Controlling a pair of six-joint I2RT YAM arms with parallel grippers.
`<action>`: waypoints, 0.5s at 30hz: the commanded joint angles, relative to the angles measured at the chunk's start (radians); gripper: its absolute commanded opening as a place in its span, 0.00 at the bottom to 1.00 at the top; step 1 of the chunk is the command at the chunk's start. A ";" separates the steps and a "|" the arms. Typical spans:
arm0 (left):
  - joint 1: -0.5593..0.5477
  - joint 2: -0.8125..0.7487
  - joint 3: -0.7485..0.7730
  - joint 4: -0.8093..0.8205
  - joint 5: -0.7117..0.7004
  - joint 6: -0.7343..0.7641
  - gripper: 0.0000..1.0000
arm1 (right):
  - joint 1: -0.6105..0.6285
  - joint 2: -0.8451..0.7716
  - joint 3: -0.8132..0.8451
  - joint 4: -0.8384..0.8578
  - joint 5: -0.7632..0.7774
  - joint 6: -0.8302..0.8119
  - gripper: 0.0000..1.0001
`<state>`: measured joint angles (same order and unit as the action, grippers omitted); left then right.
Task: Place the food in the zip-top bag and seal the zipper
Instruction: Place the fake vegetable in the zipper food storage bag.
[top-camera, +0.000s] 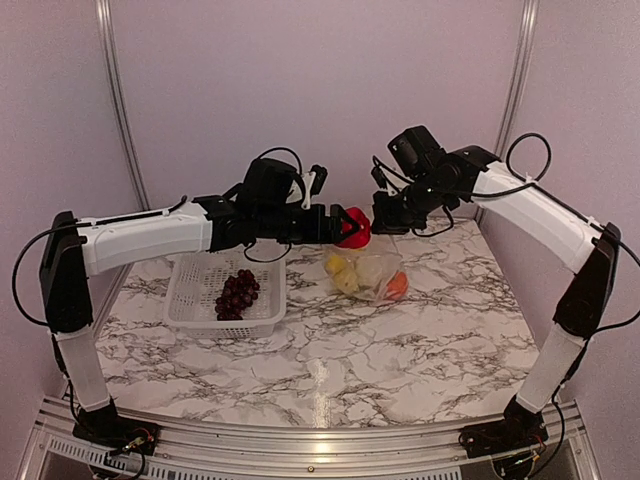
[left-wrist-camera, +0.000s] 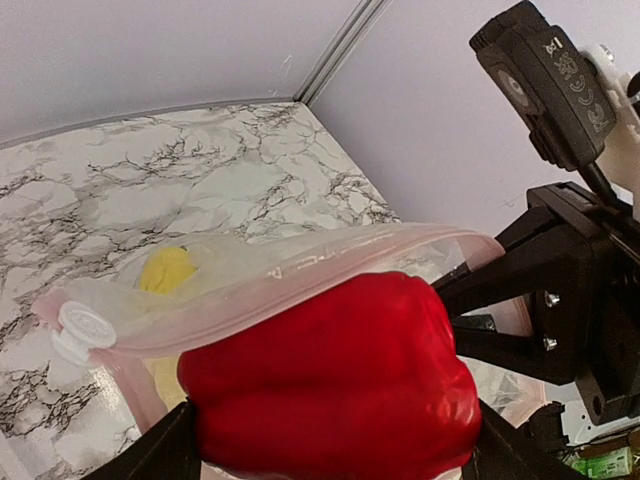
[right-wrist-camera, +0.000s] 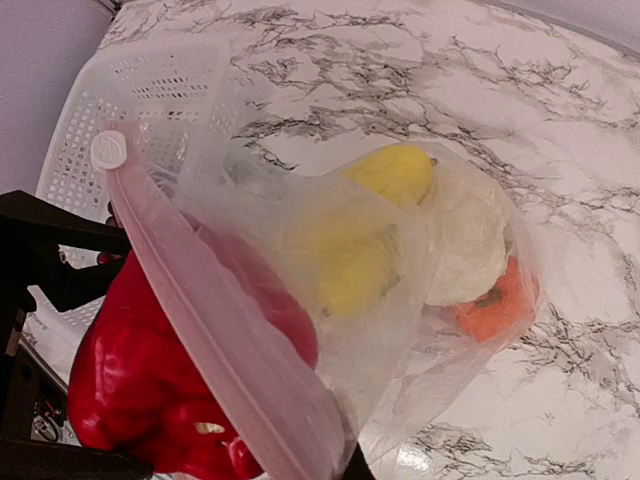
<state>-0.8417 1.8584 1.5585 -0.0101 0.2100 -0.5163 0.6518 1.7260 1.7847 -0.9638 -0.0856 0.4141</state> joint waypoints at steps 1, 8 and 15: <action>-0.043 0.064 0.096 -0.246 -0.143 0.147 0.68 | 0.006 -0.011 0.083 0.001 0.056 0.008 0.00; -0.084 0.182 0.332 -0.501 -0.289 0.246 0.73 | 0.003 -0.007 0.095 -0.001 0.076 0.012 0.00; -0.132 0.025 0.178 -0.239 -0.374 0.294 0.99 | 0.001 -0.003 0.075 0.036 0.027 0.016 0.00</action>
<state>-0.9516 1.9965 1.8137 -0.3531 -0.0574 -0.2726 0.6518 1.7260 1.8359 -0.9703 -0.0399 0.4187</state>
